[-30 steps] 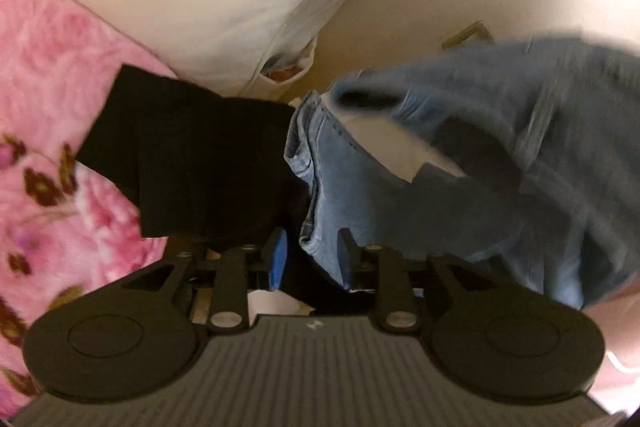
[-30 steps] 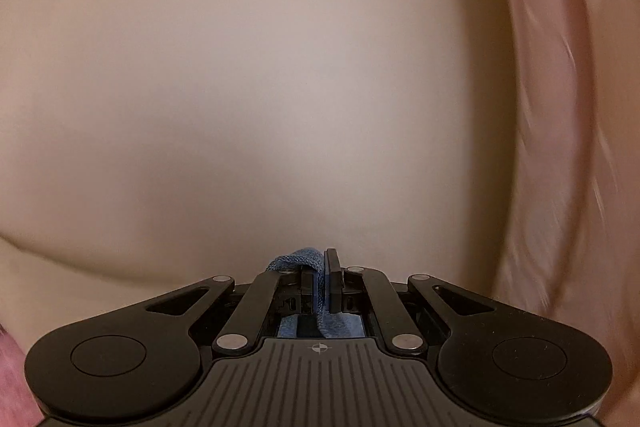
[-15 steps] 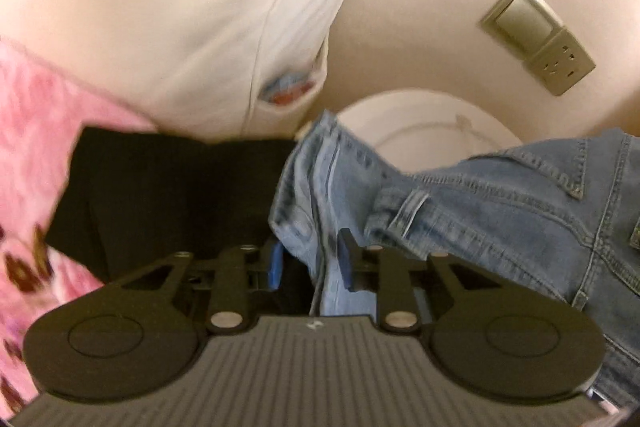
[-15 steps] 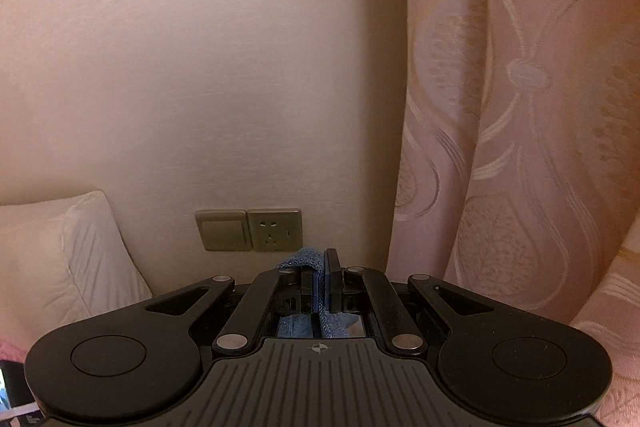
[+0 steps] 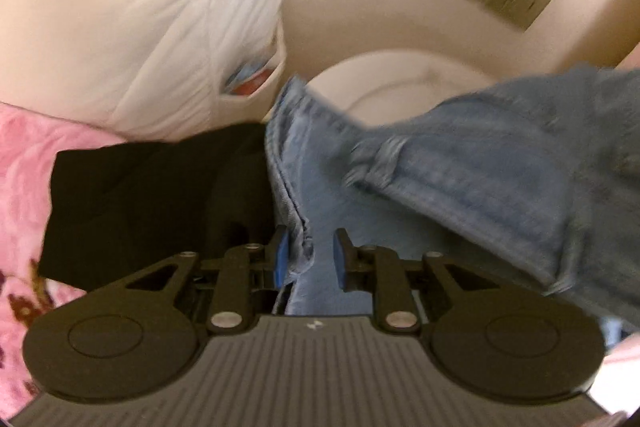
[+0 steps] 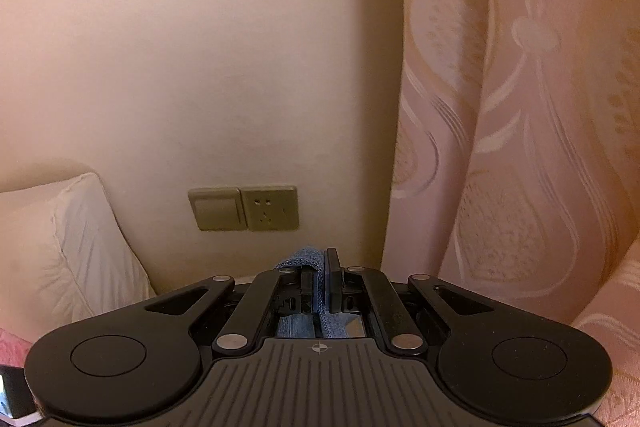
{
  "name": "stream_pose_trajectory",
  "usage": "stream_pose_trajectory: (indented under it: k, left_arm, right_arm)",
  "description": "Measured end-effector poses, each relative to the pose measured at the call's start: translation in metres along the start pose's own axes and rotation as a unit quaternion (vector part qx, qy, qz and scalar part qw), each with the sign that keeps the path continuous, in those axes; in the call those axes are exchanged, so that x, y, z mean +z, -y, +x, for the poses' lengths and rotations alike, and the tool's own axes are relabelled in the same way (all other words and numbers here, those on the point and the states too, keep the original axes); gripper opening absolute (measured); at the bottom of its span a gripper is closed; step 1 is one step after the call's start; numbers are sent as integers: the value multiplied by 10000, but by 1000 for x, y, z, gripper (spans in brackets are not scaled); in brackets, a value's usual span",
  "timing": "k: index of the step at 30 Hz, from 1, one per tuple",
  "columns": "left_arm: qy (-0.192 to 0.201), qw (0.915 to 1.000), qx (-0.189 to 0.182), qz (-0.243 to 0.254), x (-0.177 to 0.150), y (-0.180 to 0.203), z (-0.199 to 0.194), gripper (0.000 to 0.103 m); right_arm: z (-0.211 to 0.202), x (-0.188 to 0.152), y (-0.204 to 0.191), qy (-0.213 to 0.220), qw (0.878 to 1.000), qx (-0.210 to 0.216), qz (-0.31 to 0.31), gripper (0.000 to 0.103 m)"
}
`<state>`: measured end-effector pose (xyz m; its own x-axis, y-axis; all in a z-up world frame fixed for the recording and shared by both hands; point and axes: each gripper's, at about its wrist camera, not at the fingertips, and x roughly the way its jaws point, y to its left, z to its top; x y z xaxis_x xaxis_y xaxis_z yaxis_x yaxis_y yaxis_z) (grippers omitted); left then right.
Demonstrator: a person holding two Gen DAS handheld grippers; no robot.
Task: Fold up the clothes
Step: 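Lift the blue jeans with both grippers and carry them to the bed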
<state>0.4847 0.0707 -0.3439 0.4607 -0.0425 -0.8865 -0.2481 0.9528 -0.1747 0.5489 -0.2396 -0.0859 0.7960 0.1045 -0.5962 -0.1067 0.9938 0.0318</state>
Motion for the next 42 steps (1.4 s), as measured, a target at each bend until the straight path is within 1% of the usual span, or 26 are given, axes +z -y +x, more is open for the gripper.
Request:
stream_pose_trajectory:
  k: [2, 5, 8, 10, 11, 13, 15, 19, 22, 25, 27, 31, 33, 35, 37, 39, 42]
  left_arm:
    - [-146, 9990, 318, 264, -3, 1, 13, 17]
    - [-231, 9992, 318, 32, -1, -7, 16, 19]
    - [-321, 9989, 197, -281, -3, -13, 14, 19]
    - [-362, 9989, 288, 30, -5, -5, 15, 19]
    - [-352, 9986, 357, 159, -5, -2, 15, 16]
    - [-369, 9987, 326, 140, -2, -2, 12, 13]
    - [-317, 9993, 173, 4, 1, -5, 4, 9]
    - [-9, 9998, -210, -56, 9, -4, -32, 7]
    - [301, 9986, -419, -132, 14, -3, -65, 6]
    - [680, 9955, -609, -241, 16, -8, -103, 6]
    - [1032, 9920, -582, -429, 8, -25, -137, 6]
    - [1729, 9803, -524, -802, -9, -58, -204, 6]
    - [2073, 9720, -480, -994, -18, -75, -238, 6]
    - [2413, 9616, -272, -1279, -42, -101, -277, 6]
    - [2727, 9486, -1, -1604, -75, -129, -317, 6]
    - [2997, 9341, 355, -1908, -114, -154, -358, 6]
    - [3380, 9071, 889, -2347, -174, -191, -420, 6]
  right_arm:
    - [2, -2, 3, -91, 9999, -50, 36, 2]
    - [5, -3, 3, -145, 9999, -83, 43, 2]
    - [6, -4, 1, -175, 9998, -99, 32, 2]
    - [5, -4, -1, -186, 9998, -103, -12, 2]
    - [6, -4, -3, -189, 9998, -105, -38, 2]
    - [8, -5, -6, -195, 9997, -110, -90, 2]
    - [6, -3, -9, -115, 9998, -95, -135, 2]
    - [-2, 5, -17, 128, 9997, -33, -207, 2]
    - [-10, 18, -29, 388, 9990, 96, -179, 2]
    - [-29, 32, -47, 835, 9956, 344, -239, 2]
    - [-45, 42, -59, 1132, 9912, 634, -276, 2]
    - [-83, 59, -94, 1583, 9779, 1296, -428, 2]
    - [-103, 62, -115, 1763, 9693, 1623, -549, 2]
    - [-123, 62, -140, 1889, 9601, 1936, -714, 2]
    - [-142, 58, -170, 1925, 9514, 2244, -868, 2]
    - [-161, 51, -202, 1879, 9422, 2591, -987, 2]
    - [-197, 34, -256, 1760, 9229, 3192, -1241, 2]
